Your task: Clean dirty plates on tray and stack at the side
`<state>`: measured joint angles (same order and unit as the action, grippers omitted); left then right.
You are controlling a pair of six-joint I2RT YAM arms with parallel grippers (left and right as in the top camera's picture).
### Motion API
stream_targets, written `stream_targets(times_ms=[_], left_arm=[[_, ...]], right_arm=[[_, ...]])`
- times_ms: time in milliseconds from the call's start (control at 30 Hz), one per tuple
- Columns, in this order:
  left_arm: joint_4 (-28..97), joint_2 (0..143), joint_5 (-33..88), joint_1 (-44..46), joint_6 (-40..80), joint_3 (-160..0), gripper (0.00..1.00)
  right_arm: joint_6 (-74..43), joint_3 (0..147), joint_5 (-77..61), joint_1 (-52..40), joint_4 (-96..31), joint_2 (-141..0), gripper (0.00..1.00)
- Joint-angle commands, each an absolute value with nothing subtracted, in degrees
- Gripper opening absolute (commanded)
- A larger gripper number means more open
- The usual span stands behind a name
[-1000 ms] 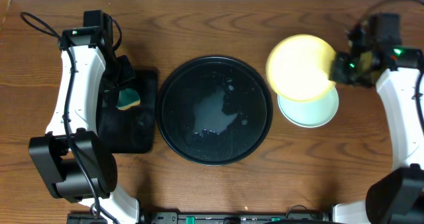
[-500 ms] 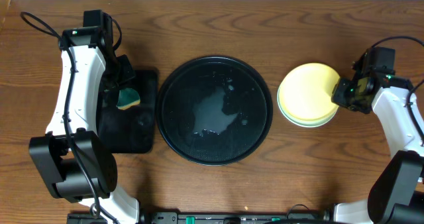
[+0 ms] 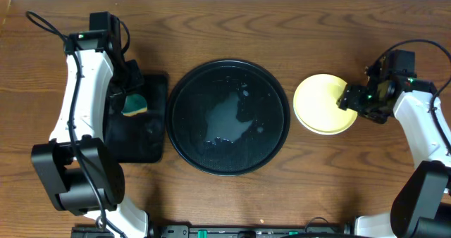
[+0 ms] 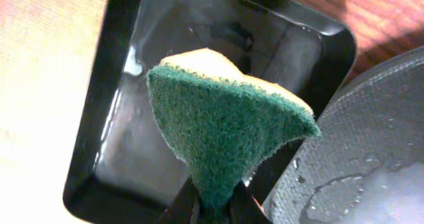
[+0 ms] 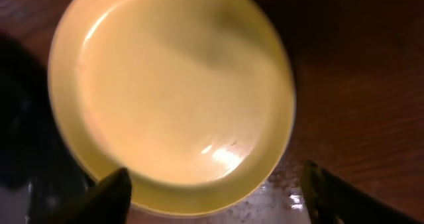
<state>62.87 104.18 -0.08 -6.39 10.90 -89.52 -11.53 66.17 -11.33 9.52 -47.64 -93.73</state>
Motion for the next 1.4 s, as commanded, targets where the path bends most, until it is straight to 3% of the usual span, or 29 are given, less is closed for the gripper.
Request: stream_targets(times_ms=[0, 133, 367, 433, 567, 600, 967, 1000, 1033, 1067, 1367], left_arm=[[60.82, 104.20, -0.89, -7.14, 5.54, -85.69, 0.08], [57.25, 104.27, -0.86, -7.33, 2.59, -80.88, 0.07], [50.19, 104.49, -0.84, -7.33, 1.89, -73.47, 0.08], [49.08, 104.49, -0.84, -7.33, 1.93, -72.27, 0.15], [48.95, 104.47, -0.82, -7.31, 1.98, -72.05, 0.48], [48.95, 104.47, -0.82, -7.33, 1.98, -72.05, 0.50], [59.55, 97.01, -0.82, -7.31, 1.96, -85.34, 0.51], [59.51, 95.26, -0.82, -7.31, 1.96, -86.72, 0.55], [59.27, 93.45, -0.82, -7.31, 1.98, -87.74, 0.72], [58.54, 91.64, -0.82, -7.31, 1.96, -88.18, 0.74], [56.93, 80.60, -0.82, -7.31, 1.96, -88.20, 0.75]], right_arm=[[-9.28, 72.05, -13.65, 8.84, -50.06, -93.84, 0.86], [-8.12, 77.12, -13.61, 8.80, -53.84, -93.80, 0.99], [-8.10, 79.92, -13.65, 7.86, -55.27, -93.21, 0.99], [-8.08, 79.92, -13.87, 7.77, -55.29, -93.19, 0.99], [-8.10, 79.92, -14.31, 7.77, -55.35, -92.84, 0.99], [-8.10, 79.92, -14.52, 7.77, -55.31, -92.64, 0.99], [-8.05, 79.92, -14.87, 7.77, -55.46, -84.62, 0.99], [-8.05, 79.94, -14.87, 7.77, -55.02, -83.31, 0.99], [-8.10, 79.94, -15.09, 7.79, -54.72, -81.80, 0.99], [-8.10, 79.94, -15.16, 7.77, -54.39, -80.25, 0.99], [-8.10, 79.94, -15.09, 7.79, -48.45, -64.10, 0.99]])
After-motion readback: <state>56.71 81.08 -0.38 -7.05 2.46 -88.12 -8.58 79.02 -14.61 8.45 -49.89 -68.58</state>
